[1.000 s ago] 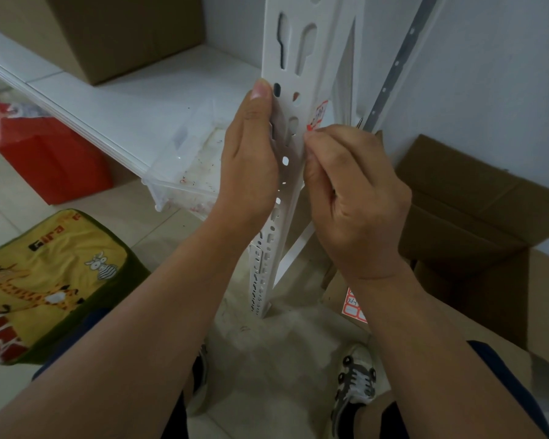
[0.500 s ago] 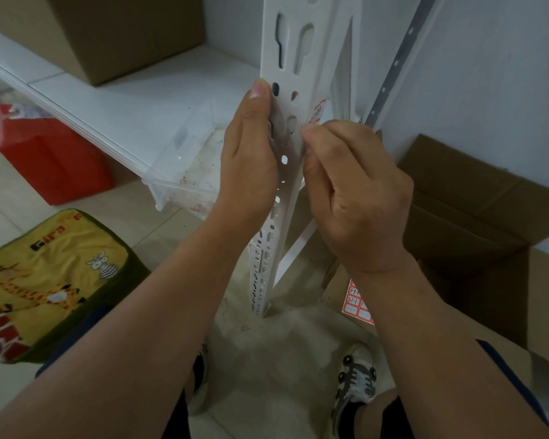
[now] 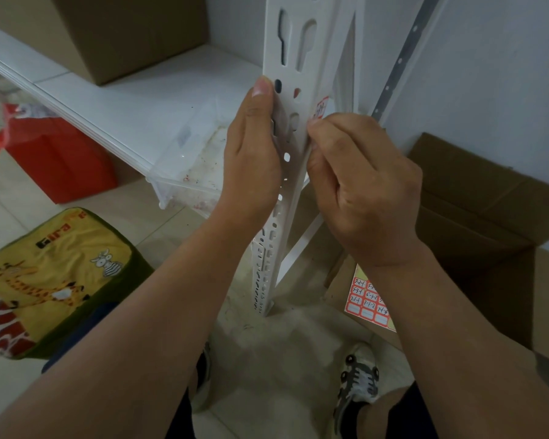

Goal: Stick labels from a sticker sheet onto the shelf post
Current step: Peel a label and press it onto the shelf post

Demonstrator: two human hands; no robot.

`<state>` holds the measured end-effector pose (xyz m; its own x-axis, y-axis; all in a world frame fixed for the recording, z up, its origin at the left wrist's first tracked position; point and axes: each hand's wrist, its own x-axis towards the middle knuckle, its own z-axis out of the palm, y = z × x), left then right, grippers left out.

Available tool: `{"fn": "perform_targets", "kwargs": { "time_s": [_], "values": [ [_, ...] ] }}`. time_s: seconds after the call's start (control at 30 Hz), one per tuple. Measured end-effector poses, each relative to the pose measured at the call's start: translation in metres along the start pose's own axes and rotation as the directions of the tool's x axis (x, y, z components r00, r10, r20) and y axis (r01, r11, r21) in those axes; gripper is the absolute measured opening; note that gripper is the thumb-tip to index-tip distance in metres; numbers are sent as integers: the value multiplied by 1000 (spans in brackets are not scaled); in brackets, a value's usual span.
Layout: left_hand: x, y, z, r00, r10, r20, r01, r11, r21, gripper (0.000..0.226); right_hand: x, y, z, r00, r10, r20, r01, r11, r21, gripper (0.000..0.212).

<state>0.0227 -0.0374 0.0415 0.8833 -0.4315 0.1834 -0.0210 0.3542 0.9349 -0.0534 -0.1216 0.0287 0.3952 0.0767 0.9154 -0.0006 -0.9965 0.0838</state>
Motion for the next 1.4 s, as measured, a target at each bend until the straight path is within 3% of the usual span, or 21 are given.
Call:
{"fn": "perform_targets", "kwargs": {
  "time_s": [0.23,0.43,0.7,1.03,1.4],
  "values": [
    [1,-2,1,999,52,-11,-52,999,-7,37,5,1,-5,999,-5,42,3,999,33,24],
    [0,-1,1,999,39,-21,-39,999,17,39,3,4,-6,998,1,69,-4,999,43,15],
    [1,-1,0,999,41,7,-41,999,8,39,-3,8,-4,996,-59,67,59,998,1,19],
    [5,-5,-5,996,65,63,-68,997,44,38,0,6,-3,998,-59,32,59,998,-14,16],
    [3,-2,-5,998,58,32,-61,994,86,37,2,2,-4,999,-27,37,28,1000,-8,19]
  ]
}}
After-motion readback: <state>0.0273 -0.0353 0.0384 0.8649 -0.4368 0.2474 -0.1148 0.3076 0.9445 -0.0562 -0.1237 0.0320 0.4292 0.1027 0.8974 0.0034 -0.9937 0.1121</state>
